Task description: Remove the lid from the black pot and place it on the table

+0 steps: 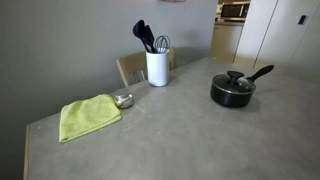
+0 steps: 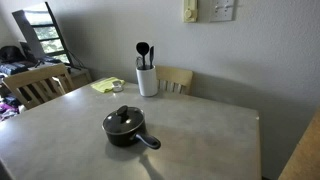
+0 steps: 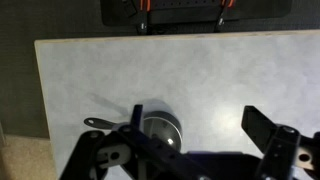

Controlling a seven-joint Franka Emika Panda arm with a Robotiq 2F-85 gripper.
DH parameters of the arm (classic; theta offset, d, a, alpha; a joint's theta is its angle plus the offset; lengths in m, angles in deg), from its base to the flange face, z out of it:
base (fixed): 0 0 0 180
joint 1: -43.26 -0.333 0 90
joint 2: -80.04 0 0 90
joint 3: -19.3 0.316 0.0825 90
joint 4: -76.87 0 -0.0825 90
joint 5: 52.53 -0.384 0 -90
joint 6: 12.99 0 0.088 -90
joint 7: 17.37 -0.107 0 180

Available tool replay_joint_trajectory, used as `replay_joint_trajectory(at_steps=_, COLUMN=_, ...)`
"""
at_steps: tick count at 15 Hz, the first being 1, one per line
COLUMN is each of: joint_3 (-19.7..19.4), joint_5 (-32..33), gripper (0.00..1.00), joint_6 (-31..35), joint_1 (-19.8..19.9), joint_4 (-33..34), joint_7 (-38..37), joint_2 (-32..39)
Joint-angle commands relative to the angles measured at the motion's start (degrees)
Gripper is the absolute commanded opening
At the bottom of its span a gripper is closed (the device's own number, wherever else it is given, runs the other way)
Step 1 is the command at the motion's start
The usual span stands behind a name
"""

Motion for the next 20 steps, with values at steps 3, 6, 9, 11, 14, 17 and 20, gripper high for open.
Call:
replay_joint_trajectory(at_steps=3, joint_3=-1.33, joint_5=0.37, gripper=1.00, joint_6=-0.04, joint_1=-1.35, joint_4=-0.29, joint_7=-0.23, joint_2=0.19)
replay_joint_trajectory(at_steps=6, joint_3=-2.15, joint_5=0.56, gripper=1.00, joint_6=0.73, joint_1=-1.20, joint_4=-1.19, joint_7=-0.03, joint_2=-0.03)
replay_joint_trajectory(at_steps=9, joint_3=-3.73, joint_5=0.53, gripper=1.00, joint_6=2.27, joint_1=-1.01, joint_4=-2.85, joint_7=1.05, joint_2=-0.11)
replay_joint_trajectory(at_steps=11, joint_3=-5.26, joint_5=0.27, gripper=1.00, joint_6=3.54, joint_1=-1.07, joint_4=-4.06, joint_7=2.85, joint_2=0.23)
replay_joint_trajectory(at_steps=14, joint_3=-8.22, joint_5=-0.59, gripper=1.00, joint_6=6.13, joint_1=-1.50, joint_4=-6.30, joint_7=8.06, joint_2=1.30)
replay_joint_trajectory(at_steps=17, joint_3=-10.91, joint_5=-1.51, gripper=1.00, joint_6=8.96, joint_1=-1.68, joint_4=-8.71, joint_7=13.40, joint_2=2.88)
replay_joint_trajectory(at_steps=20, joint_3=-13.83, joint_5=-2.88, gripper=1.00, joint_6=13.82, joint_1=-1.63, joint_4=-11.54, joint_7=18.95, joint_2=4.23)
